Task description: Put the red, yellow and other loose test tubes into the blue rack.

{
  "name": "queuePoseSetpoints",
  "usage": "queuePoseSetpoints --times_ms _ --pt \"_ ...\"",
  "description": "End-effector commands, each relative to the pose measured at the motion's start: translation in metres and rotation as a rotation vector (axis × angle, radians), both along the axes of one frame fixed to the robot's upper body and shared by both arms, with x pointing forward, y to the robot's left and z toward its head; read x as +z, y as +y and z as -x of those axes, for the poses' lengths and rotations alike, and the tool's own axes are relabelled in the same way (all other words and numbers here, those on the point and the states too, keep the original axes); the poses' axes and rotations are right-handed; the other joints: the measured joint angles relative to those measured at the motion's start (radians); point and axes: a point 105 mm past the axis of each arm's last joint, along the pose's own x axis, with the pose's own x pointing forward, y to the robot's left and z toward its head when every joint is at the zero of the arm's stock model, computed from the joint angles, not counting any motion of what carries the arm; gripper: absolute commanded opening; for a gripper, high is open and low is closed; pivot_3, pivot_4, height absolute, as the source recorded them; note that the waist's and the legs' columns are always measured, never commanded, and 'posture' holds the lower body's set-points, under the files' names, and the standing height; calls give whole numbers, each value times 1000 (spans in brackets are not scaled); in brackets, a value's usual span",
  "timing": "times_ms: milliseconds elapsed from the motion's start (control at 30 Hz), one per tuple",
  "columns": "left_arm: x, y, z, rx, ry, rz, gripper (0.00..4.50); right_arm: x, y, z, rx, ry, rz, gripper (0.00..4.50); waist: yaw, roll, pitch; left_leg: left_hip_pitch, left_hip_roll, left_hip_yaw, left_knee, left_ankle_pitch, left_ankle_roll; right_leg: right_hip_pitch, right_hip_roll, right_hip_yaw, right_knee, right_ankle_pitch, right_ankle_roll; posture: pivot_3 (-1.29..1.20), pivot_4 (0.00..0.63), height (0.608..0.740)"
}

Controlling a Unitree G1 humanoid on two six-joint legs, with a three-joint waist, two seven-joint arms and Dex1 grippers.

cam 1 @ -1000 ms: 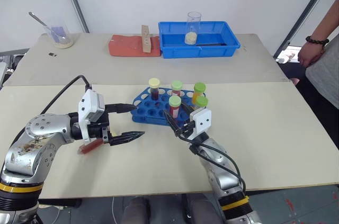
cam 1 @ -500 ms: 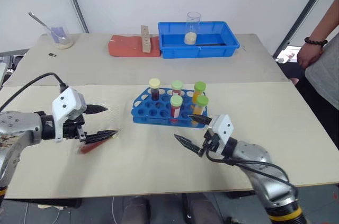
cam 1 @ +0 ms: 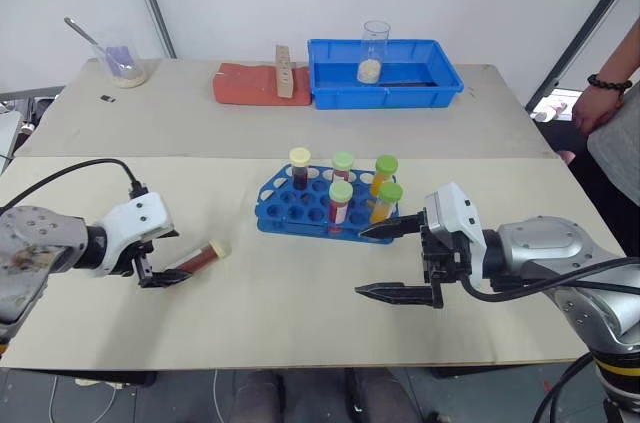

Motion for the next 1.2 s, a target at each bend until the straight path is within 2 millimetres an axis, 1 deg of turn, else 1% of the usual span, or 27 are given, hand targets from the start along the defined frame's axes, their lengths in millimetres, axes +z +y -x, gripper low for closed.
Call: queuePoseSetpoints --times_ms 33,167,300,400,500,533,567,600,800,833,867,900,933,1000,1033,1067,1133,1167,1200 --pt "-7 -2 -10 0 15 -41 4500 11 2 6 26 -30 -11 4469 1 0 0 0 0 0 0 0 0 0 0 0 0 0 0 0 150 740" --pt "-15 -6 -18 -28 48 -79 4500 12 3 8 21 -4 -32 4469 1 -1 1 -2 0 -1 2 0 0 0 1 0 0 1 1 0 150 740" --pt "-18 -11 -23 -46 68 -98 4500 13 2 11 15 22 -41 4469 2 -1 1 -2 0 -1 2 0 0 0 0 0 1 1 2 0 150 740" --pt "-21 -16 -25 -73 81 -107 3637 13 0 11 6 40 -40 4500 3 -1 1 -2 -1 -1 3 0 0 0 0 0 2 1 2 0 150 740" --pt "-22 -18 -25 -89 94 -114 2269 13 -1 11 0 47 -36 4500 4 -1 1 -2 -1 -1 4 0 0 1 0 0 3 1 2 0 150 740" --pt "-22 -19 -25 -92 94 -116 1693 13 -1 11 -2 49 -34 4500 4 -1 1 -1 -1 -2 5 0 0 1 0 0 3 1 2 0 150 740" --pt "-21 -19 -25 -95 93 -118 1284 13 -2 12 -4 50 -32 4500 4 -1 1 -1 -1 -2 5 0 0 1 0 0 4 1 2 0 150 740" --pt "-20 -19 -25 -99 92 -117 969 13 -3 12 -6 52 -31 4500 3 -1 1 0 -1 -2 5 0 0 1 0 0 4 1 2 0 150 740" --pt "2 -14 -26 -111 54 -74 946 13 -9 11 -20 52 -13 4500 2 -1 1 0 0 -2 5 0 0 1 1 0 5 1 2 0 150 740" --pt "12 -14 -27 -111 38 -37 946 14 -11 11 -26 49 -7 4500 2 -1 1 0 0 -2 5 0 0 1 1 0 4 1 2 0 150 740" --pt "28 -18 -29 -106 15 44 946 15 -13 10 -37 42 0 4500 2 -1 1 -1 0 -2 5 0 0 1 1 0 4 1 2 0 150 740" --pt "43 -24 -30 -119 -11 134 946 16 -16 10 -47 35 6 4500 3 -2 1 -2 0 -2 5 0 0 0 1 0 4 1 2 0 150 740" --pt "53 -29 -30 -131 -27 195 946 16 -18 9 -53 30 9 4500 3 -3 2 -3 0 -3 6 0 0 -1 1 0 4 2 4 0 150 740" --pt "77 -47 -38 -144 -113 367 946 18 -22 6 -80 2 16 4500 8 -3 2 -4 -1 -3 6 0 0 -1 1 0 3 5 8 0 150 740" --pt "85 -53 -40 -150 -139 423 946 18 -23 5 -89 -7 17 4500 11 -3 2 -4 -2 -4 6 0 0 1 0 0 3 4 10 0 150 740" --pt "95 -63 -42 -164 -176 508 946 19 -25 4 -102 -24 15 4500 11 -3 2 -4 -2 -4 6 0 0 1 0 0 3 4 11 0 150 740" --pt "105 -92 -44 -206 -243 662 946 22 -26 0 -139 -84 7 4500 16 -3 2 -4 -3 -4 6 0 1 1 -1 0 2 4 12 0 150 740" --pt "106 -105 -45 -211 -263 725 946 22 -27 -2 -159 -111 1 4500 15 -4 2 -4 -3 -4 7 0 1 2 -2 0 2 5 13 0 150 740" --pt "105 -112 -45 -210 -273 759 946 23 -27 -3 -171 -127 -2 4500 15 -4 2 -5 -3 -4 8 0 1 2 -2 0 2 5 13 0 150 740"
